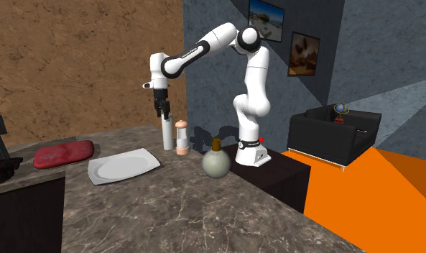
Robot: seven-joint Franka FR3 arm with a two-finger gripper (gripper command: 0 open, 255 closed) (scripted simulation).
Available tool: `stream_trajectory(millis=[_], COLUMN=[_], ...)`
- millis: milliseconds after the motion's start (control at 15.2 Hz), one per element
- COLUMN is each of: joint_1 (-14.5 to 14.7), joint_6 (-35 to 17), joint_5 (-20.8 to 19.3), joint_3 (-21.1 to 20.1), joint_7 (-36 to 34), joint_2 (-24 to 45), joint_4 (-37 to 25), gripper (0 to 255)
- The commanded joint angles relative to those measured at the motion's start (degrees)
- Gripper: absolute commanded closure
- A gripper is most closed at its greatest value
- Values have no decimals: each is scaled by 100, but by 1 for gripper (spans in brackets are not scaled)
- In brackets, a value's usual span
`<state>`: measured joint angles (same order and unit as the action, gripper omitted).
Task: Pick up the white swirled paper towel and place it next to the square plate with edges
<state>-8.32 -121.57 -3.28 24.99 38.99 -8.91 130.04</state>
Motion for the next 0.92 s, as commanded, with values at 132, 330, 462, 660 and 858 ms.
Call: stream_trajectory(millis=[132,330,462,660,858], joint_1=[-2,-2,-2,-2,-2], joint_6=[198,746,746,746,746], joint_5=[-30,-87,-87,-87,-87], joint_3=[-16,-62,-62,-62,-62], joint_7=[-25,-76,-76,-76,-76], joint_2=[-83,-266,-267,-266,-266], joint_4=[-121,-498,-497,-498,-498], gripper=[0,0,0,0,0])
